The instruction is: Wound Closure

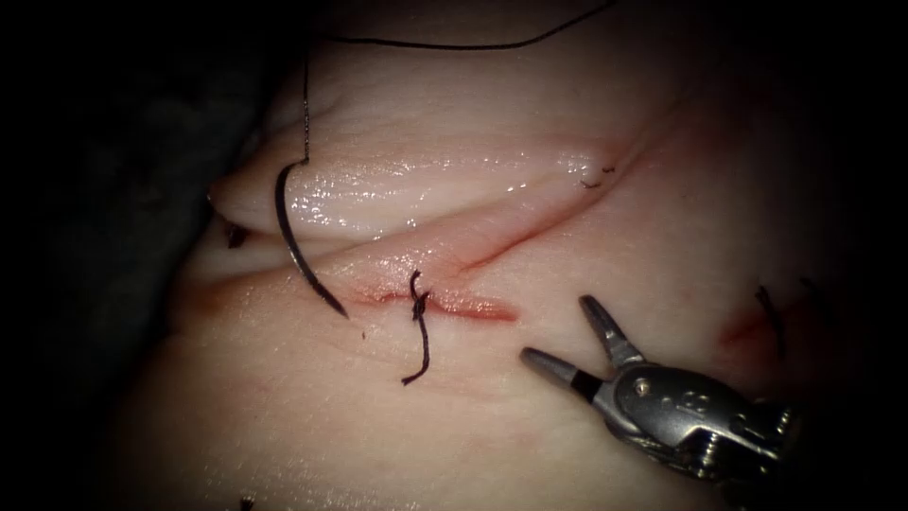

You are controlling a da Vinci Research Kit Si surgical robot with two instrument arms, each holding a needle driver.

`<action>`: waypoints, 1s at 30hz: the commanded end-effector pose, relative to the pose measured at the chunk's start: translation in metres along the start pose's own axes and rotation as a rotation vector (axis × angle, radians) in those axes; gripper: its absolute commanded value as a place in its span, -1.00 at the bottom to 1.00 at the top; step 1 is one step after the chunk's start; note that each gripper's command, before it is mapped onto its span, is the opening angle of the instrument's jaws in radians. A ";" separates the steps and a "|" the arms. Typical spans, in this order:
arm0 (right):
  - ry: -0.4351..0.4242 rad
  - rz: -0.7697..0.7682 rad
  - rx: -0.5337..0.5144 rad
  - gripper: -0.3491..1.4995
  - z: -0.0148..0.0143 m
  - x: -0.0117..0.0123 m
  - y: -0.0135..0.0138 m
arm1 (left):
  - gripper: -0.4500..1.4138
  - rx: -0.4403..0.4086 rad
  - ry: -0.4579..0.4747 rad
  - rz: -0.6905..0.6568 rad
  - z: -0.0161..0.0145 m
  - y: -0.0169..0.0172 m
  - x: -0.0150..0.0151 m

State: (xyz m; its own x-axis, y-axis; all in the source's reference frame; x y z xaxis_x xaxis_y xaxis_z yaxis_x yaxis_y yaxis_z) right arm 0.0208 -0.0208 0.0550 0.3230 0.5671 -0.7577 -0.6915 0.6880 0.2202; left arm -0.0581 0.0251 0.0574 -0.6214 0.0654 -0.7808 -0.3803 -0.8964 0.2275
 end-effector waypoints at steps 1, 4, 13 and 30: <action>-0.004 -0.002 0.008 0.40 0.0008 -0.0005 -0.0013 | -1.00 0.000 0.009 -0.007 0.0015 0.0002 0.0000; -0.001 -0.002 0.013 0.44 0.0010 -0.0005 -0.0015 | -1.00 0.023 -0.024 -0.050 0.0032 0.0007 -0.0008; 0.002 -0.004 0.023 0.46 0.0014 -0.0006 -0.0023 | 0.85 -0.054 -0.078 -0.220 0.0014 -0.0001 -0.0036; -0.010 -0.009 0.060 0.38 0.0016 -0.0004 -0.0040 | 0.96 -0.235 -0.190 -0.120 -0.0072 -0.0001 -0.0066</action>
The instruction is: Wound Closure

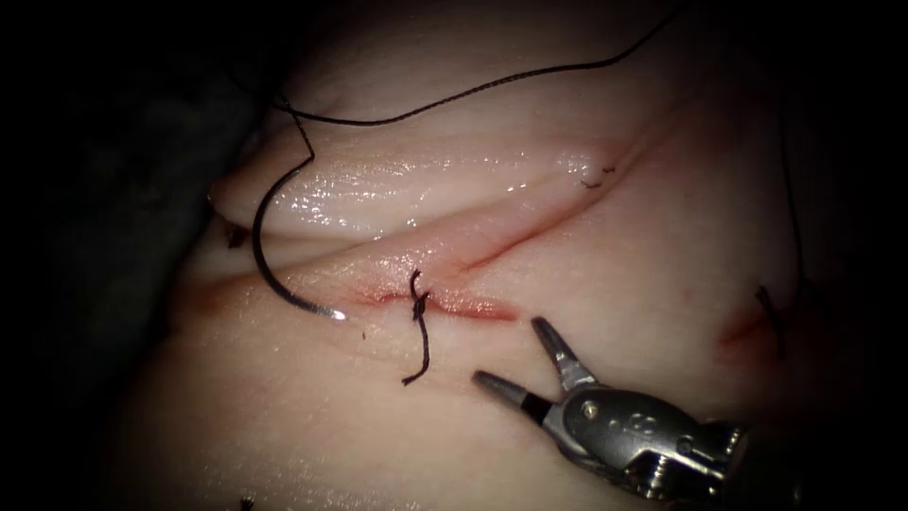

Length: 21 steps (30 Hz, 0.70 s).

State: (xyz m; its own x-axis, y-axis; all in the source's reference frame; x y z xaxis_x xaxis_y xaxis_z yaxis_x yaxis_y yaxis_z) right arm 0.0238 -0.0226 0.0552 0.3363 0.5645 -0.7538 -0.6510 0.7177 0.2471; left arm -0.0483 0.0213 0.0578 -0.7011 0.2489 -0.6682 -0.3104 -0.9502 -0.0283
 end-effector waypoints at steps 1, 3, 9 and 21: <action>0.001 0.001 0.005 0.38 0.0003 -0.0002 -0.0009 | 0.94 0.010 -0.014 0.034 0.0012 0.0010 -0.0001; 0.001 0.001 0.007 0.38 0.0002 -0.0002 -0.0009 | 0.91 0.018 -0.020 0.048 0.0014 0.0017 -0.0005; 0.003 0.001 0.013 0.36 0.0002 -0.0001 -0.0012 | 0.76 0.075 -0.023 0.124 0.0026 0.0055 -0.0039; 0.006 0.000 0.014 0.31 0.0003 -0.0002 -0.0015 | 0.64 0.101 0.022 0.220 0.0043 0.0075 -0.0143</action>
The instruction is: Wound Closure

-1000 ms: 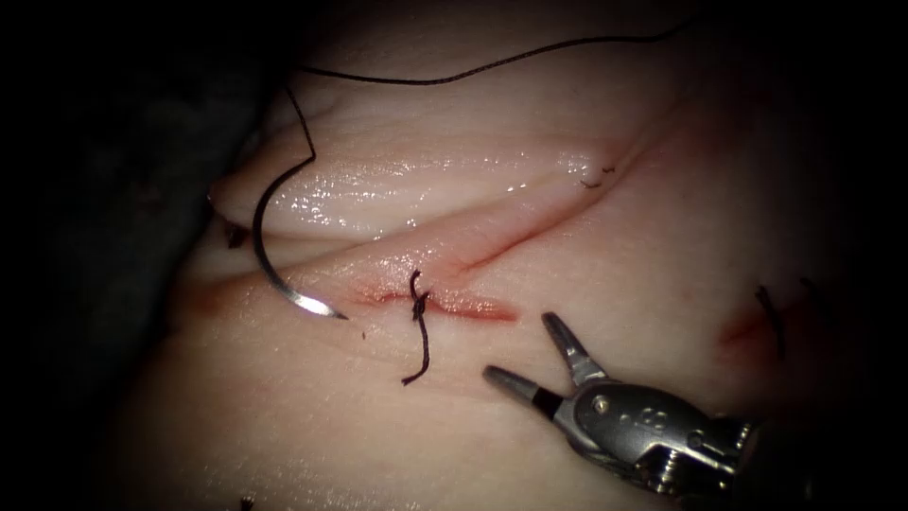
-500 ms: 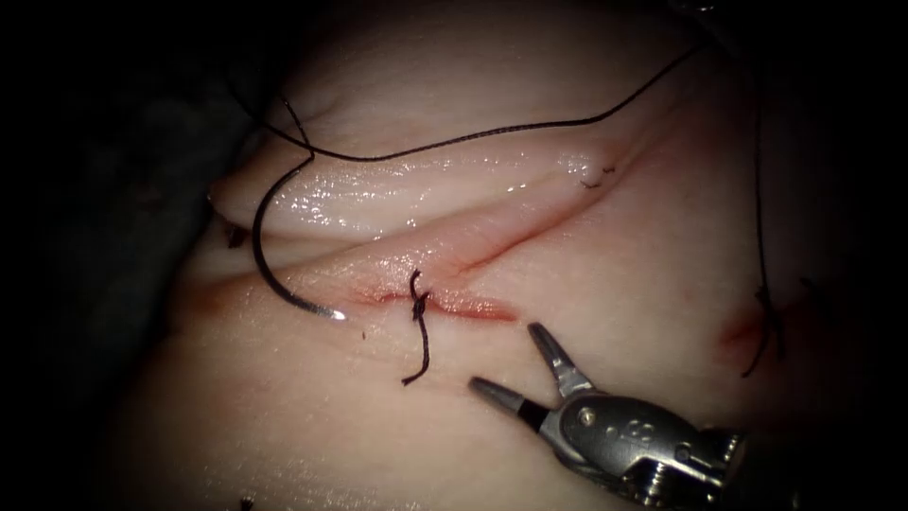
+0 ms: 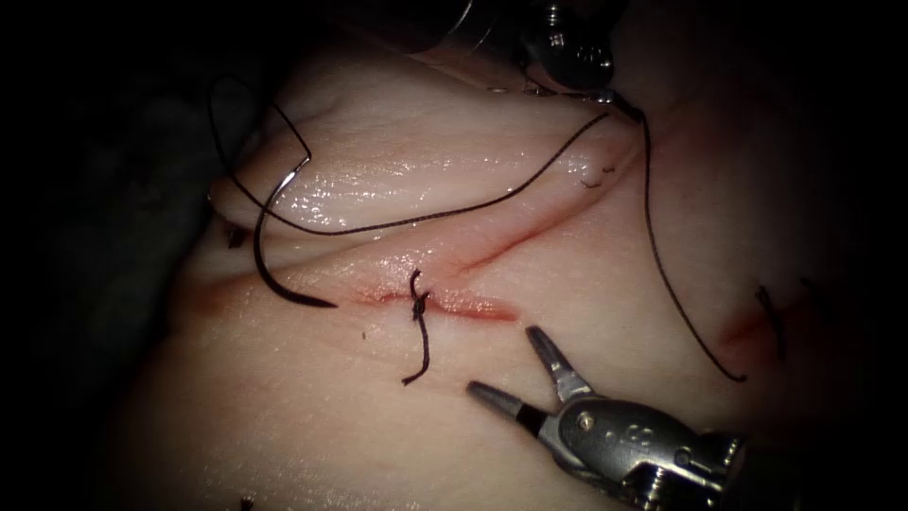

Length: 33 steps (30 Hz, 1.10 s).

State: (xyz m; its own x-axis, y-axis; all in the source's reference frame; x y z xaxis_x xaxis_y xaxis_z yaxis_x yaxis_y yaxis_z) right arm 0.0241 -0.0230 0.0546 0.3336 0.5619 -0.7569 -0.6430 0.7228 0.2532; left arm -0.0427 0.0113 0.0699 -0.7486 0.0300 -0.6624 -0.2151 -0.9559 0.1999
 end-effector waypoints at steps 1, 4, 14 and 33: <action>0.001 0.001 0.002 0.31 0.0007 -0.0004 -0.0008 | 0.64 -0.016 0.010 -0.017 0.0009 0.0004 -0.0005; 0.001 0.001 0.002 0.31 0.0007 -0.0004 -0.0009 | 0.62 -0.035 0.004 -0.022 0.0013 0.0008 -0.0018; 0.002 -0.002 0.008 0.26 0.0006 -0.0006 -0.0011 | 0.64 -0.138 -0.046 -0.042 -0.0014 0.0001 -0.0059; -0.011 -0.004 0.021 0.11 0.0006 -0.0005 -0.0014 | 0.44 -0.268 0.013 -0.558 -0.0062 -0.0033 -0.0055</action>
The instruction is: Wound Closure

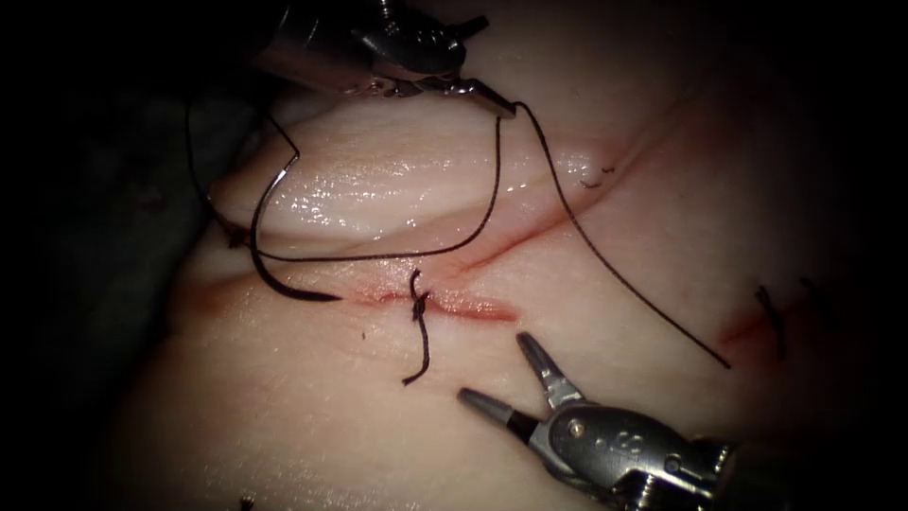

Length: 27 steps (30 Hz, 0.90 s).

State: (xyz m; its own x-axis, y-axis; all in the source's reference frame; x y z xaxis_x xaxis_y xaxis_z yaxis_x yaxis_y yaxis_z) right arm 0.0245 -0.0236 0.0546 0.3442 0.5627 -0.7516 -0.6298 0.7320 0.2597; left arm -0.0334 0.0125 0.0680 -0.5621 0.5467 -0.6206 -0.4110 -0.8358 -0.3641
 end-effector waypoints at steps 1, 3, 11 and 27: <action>-0.003 0.000 0.005 0.09 0.0006 -0.0004 -0.0007 | 0.44 -0.023 0.011 -0.042 0.0007 0.0000 0.0003; -0.008 -0.001 0.008 0.07 0.0005 -0.0004 -0.0008 | 0.49 -0.053 0.023 -0.096 0.0005 -0.0001 0.0008; 0.013 0.014 0.023 -0.65 -0.0009 0.0009 0.0000 | 0.51 -0.063 -0.005 -0.105 0.0003 -0.0007 0.0014; -0.017 -0.250 0.059 -1.00 -0.0032 0.0025 0.0004 | 0.31 -0.129 0.172 0.112 -0.0066 0.0088 -0.0010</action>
State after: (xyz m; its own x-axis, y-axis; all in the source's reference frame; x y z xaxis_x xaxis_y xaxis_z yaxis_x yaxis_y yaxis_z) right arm 0.0222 -0.0227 0.0504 0.4970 0.3703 -0.7848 -0.4827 0.8695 0.1046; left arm -0.0310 0.0036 0.0597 -0.4587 0.4327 -0.7761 -0.2489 -0.9010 -0.3552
